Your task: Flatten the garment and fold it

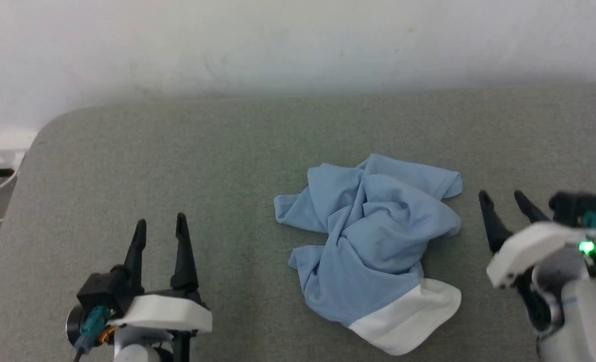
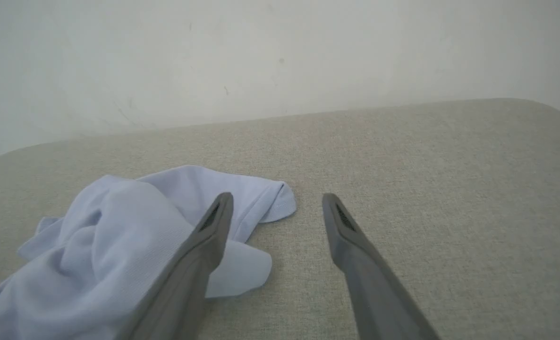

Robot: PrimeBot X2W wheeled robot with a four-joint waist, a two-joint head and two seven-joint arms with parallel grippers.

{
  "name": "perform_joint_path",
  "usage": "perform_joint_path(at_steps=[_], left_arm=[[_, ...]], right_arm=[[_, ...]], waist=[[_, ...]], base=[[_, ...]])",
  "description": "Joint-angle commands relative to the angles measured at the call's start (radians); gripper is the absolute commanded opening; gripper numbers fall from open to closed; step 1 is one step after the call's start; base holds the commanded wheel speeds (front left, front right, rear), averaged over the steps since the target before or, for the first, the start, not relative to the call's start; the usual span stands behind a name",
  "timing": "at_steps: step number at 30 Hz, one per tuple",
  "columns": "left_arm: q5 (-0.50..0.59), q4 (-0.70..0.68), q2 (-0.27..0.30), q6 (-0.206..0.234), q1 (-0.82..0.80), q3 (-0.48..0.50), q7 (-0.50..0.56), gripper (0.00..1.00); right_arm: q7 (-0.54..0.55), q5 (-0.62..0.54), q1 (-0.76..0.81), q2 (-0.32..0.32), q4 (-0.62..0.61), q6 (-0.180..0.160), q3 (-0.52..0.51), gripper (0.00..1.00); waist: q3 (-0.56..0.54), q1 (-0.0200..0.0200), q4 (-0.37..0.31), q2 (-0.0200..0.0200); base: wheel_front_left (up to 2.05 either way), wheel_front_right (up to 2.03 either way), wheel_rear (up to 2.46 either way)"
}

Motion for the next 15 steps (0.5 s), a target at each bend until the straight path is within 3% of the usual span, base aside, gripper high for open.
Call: perform_joint_path(at_steps=[1,8,15], left_arm=[[0.011,-0.010,-0.007,-0.009,-0.025,-0.006,-0.005,1.00],[0.026,-0.026,-0.026,-0.026,-0.101,-0.031,-0.005,1.00],[0.039,-0.041,-0.035,-0.031,-0.152,-0.054,-0.005,1.00]], right_arm=[[0.052,0.034,-0.081,-0.032,0.062,-0.001,0.009,1.00],[0.321,0.164,-0.349,-0.161,0.335,-0.001,0.121,1.00],[0.435,0.289,-0.500,-0.224,0.474,-0.001,0.272,1.00]], waist=[[0.044,-0.0001,0.031,0.0000],[0.131,-0.0001,0.094,0.0000],[0.194,-0.0001,0.133,0.0000]], base=[[0.00,0.00,0.00],[0.00,0.00,0.00],[0.00,0.00,0.00]])
